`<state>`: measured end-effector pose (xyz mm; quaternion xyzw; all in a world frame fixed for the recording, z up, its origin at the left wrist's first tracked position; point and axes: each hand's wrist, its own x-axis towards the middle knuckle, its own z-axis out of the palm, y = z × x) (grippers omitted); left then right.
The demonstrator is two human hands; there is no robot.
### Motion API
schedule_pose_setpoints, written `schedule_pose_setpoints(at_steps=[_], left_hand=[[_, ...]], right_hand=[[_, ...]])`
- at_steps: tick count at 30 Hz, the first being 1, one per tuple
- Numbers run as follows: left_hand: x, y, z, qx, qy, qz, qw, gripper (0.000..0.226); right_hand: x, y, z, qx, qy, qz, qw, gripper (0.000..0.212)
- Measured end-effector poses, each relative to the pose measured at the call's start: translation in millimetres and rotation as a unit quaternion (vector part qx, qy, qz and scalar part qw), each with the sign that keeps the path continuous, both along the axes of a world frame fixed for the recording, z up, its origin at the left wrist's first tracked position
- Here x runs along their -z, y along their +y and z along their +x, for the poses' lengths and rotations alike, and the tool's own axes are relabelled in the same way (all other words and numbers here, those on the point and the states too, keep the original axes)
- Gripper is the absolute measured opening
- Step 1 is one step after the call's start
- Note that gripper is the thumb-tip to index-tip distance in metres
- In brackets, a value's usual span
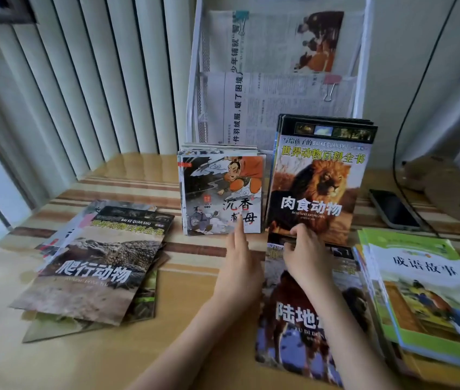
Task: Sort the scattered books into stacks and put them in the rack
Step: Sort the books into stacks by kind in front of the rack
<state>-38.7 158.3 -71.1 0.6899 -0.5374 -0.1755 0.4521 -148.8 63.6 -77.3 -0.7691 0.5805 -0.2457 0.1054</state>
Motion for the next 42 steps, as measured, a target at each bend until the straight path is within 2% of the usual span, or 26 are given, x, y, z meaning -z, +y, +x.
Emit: schedule_pose_setpoints(at_steps=[1, 3, 6, 8, 10, 12, 13, 16, 18, 21, 22, 25, 28, 30, 32, 36, 40, 42], left_hand=[[-2, 3, -9, 0.017, 0.122, 0.035, 0.992, 0.079], [-8, 1, -16, 0.017, 0.336, 0.088, 0.937, 0.068], [-14, -4, -11, -0.013, 0.454, 0.113, 0.884, 0.04], [-19, 3, -13, 0.031, 0.506, 0.118, 0.854, 0.034], [-22, 14, -23, 0.063, 0.443, 0.14, 0.883, 0.023], [-22, 18, -32, 0.036, 0.342, 0.136, 0.929, 0.023], [-22, 20, -33, 0.013, 0.331, 0.118, 0.936, 0.024], [-39, 21, -26, -0.014, 0.399, 0.028, 0.916, 0.022], [-56, 15, -18, 0.005, 0.418, -0.053, 0.907, 0.024], [-81, -19, -12, 0.034, 0.379, -0.14, 0.914, 0.024], [-86, -36, -12, 0.037, 0.341, -0.157, 0.926, 0.026], [-87, -89, -17, 0.024, 0.107, -0.203, 0.973, 0.05], [-58, -124, -26, 0.008, -0.067, -0.189, 0.98, 0.086], [-23, -133, -29, -0.001, -0.163, -0.164, 0.973, 0.1], [10, -135, -29, -0.012, -0.213, -0.137, 0.967, 0.102], [30, -134, -34, -0.055, -0.291, -0.136, 0.945, 0.102], [25, -127, -36, -0.04, -0.325, -0.124, 0.937, 0.095], [26, -121, -34, -0.042, -0.315, -0.133, 0.939, 0.081]], right_hand=[[4, 6, -10, -0.004, 0.011, 0.008, 1.0, 0.026], [11, 18, -22, -0.017, 0.028, -0.004, 0.999, 0.026], [13, 30, -25, -0.038, 0.02, -0.01, 0.999, 0.026], [12, 34, -23, -0.044, -0.034, 0.004, 0.998, 0.023], [12, 36, -21, -0.067, -0.09, 0.015, 0.994, 0.02], [9, 38, -22, -0.1, -0.129, 0.026, 0.986, 0.022], [4, 39, -24, -0.109, -0.141, 0.026, 0.984, 0.027], [-20, 38, -38, -0.085, -0.181, -0.068, 0.978, 0.05], [-40, 34, -49, -0.057, -0.22, -0.105, 0.968, 0.068], [-63, 18, -62, -0.078, -0.28, -0.095, 0.952, 0.09], [-68, 11, -64, -0.076, -0.28, -0.108, 0.951, 0.096], [-69, -17, -63, -0.017, -0.229, -0.177, 0.957, 0.106], [-51, -42, -53, 0.019, -0.173, -0.152, 0.973, 0.114], [-33, -47, -41, 0.042, -0.099, -0.095, 0.99, 0.116], [-16, -46, -27, 0.056, -0.082, -0.058, 0.993, 0.114], [4, -47, -14, 0.072, -0.102, -0.098, 0.987, 0.107], [11, -44, -16, 0.073, -0.11, -0.152, 0.98, 0.101], [11, -40, -14, 0.057, -0.116, -0.195, 0.972, 0.084]])
